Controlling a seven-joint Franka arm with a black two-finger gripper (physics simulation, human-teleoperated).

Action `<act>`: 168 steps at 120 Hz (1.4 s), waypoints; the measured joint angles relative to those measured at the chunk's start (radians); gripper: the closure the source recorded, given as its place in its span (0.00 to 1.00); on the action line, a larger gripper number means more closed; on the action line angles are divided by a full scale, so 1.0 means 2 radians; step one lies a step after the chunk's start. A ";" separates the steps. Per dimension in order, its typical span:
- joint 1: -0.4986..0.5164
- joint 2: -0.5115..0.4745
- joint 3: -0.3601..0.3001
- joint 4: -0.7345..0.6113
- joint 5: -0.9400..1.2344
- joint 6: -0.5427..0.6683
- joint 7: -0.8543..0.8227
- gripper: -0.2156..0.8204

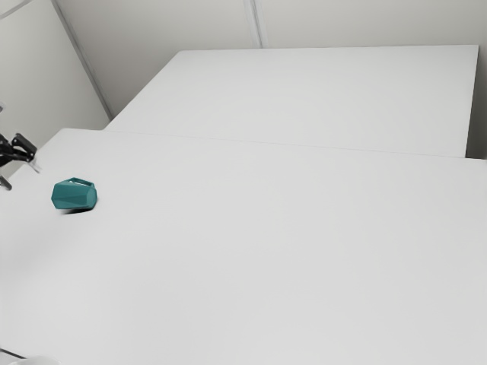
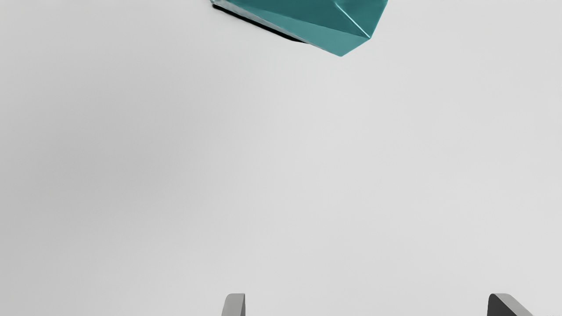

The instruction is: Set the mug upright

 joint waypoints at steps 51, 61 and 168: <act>0.008 0.182 0.004 0.154 -0.060 -0.002 0.147 0.21; 0.008 0.208 0.003 0.182 -0.074 -0.003 0.169 0.21; 0.006 0.298 0.001 0.247 -0.186 0.003 0.318 0.59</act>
